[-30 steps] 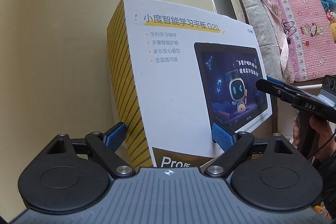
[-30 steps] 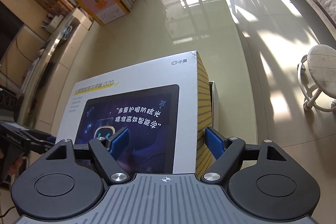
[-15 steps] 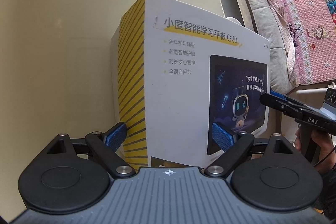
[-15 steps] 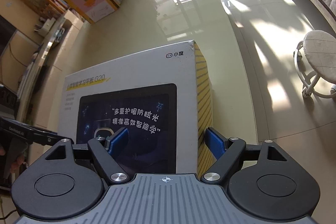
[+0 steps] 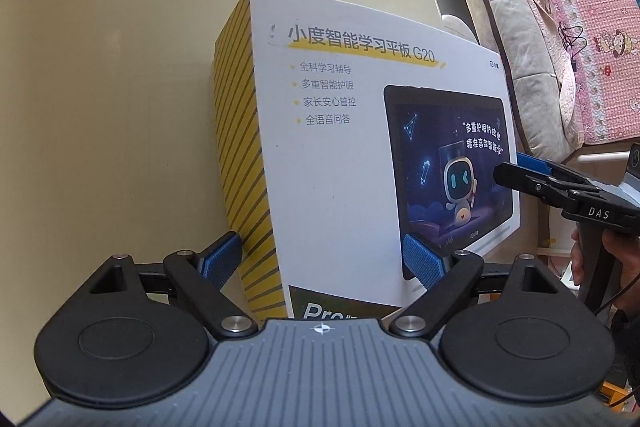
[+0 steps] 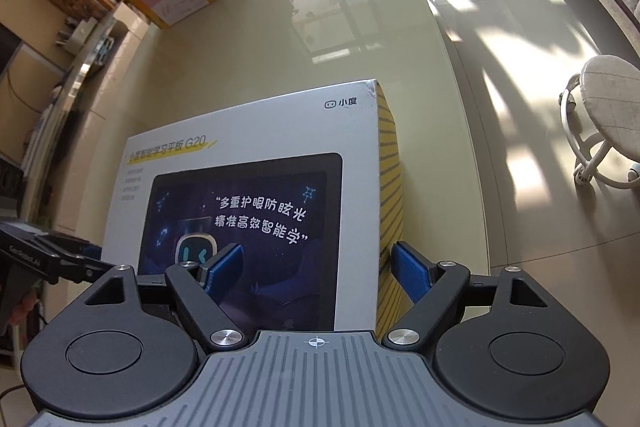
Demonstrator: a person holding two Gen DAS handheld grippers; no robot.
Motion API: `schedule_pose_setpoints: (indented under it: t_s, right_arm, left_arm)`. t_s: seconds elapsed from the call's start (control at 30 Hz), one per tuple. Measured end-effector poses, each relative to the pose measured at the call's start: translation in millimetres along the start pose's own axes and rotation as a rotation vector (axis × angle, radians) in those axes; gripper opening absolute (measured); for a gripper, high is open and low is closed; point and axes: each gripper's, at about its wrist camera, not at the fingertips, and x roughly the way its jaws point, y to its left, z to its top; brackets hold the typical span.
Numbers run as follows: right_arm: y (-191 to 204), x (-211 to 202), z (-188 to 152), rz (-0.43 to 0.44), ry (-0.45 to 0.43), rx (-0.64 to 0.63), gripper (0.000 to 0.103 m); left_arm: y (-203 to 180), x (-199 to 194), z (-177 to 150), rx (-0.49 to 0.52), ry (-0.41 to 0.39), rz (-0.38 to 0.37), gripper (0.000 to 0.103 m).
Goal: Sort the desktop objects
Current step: 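Lower the tablet box flat toward the table with both grippers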
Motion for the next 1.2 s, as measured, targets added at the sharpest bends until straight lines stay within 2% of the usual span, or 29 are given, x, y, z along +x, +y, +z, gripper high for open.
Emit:
schedule_pose_setpoints:
  t_s: [0.1, 0.17, 0.3, 0.4, 0.5, 0.63, 0.83, 0.87, 1.13, 1.2]
  right_arm:
    - [4.9, -7.3, -0.5, -0.01, -0.039, -0.007, 0.082]
    - [13.0, -5.2, 1.4, -0.022, -0.036, -0.02, 0.083]
    - [29.1, -0.9, 5.2, -0.046, -0.031, -0.047, 0.083]
    - [41.1, 2.4, 8.0, -0.064, -0.027, -0.068, 0.082]
    - [53.2, 5.6, 10.9, -0.083, -0.023, -0.088, 0.083]
    - [57.0, 16.3, 8.2, -0.124, 0.0, -0.059, 0.083]
    - [61.2, 27.4, 1.2, -0.215, 0.025, -0.073, 0.096]
    - [61.6, 28.8, 1.0, -0.231, 0.029, -0.076, 0.103]
    - [62.4, 43.8, 0.7, -0.321, 0.041, -0.102, 0.103]
    - [56.0, 44.4, 0.6, -0.303, 0.048, -0.05, 0.103]
  left_arm:
    - [-1.0, -13.8, -5.1, -0.022, -0.049, -0.017, 0.103]
    - [-5.3, -24.8, -8.9, -0.031, -0.08, 0.001, 0.103]
    - [-27.8, -43.4, -15.8, 0.025, -0.168, 0.156, 0.103]
    - [-60.5, -44.6, -17.2, 0.124, -0.229, 0.23, 0.103]
    - [-84.5, -32.1, -15.9, 0.2, -0.247, 0.281, 0.103]
    - [-86.8, -12.5, -14.7, 0.173, -0.238, 0.31, 0.103]
    - [-85.7, 11.0, -14.6, 0.121, -0.229, 0.341, 0.103]
    - [-83.6, 12.5, -15.2, 0.105, -0.232, 0.341, 0.103]
    - [-89.0, 22.1, -15.9, 0.131, -0.254, 0.404, 0.103]
    - [-87.1, 23.6, -16.2, 0.12, -0.264, 0.403, 0.103]
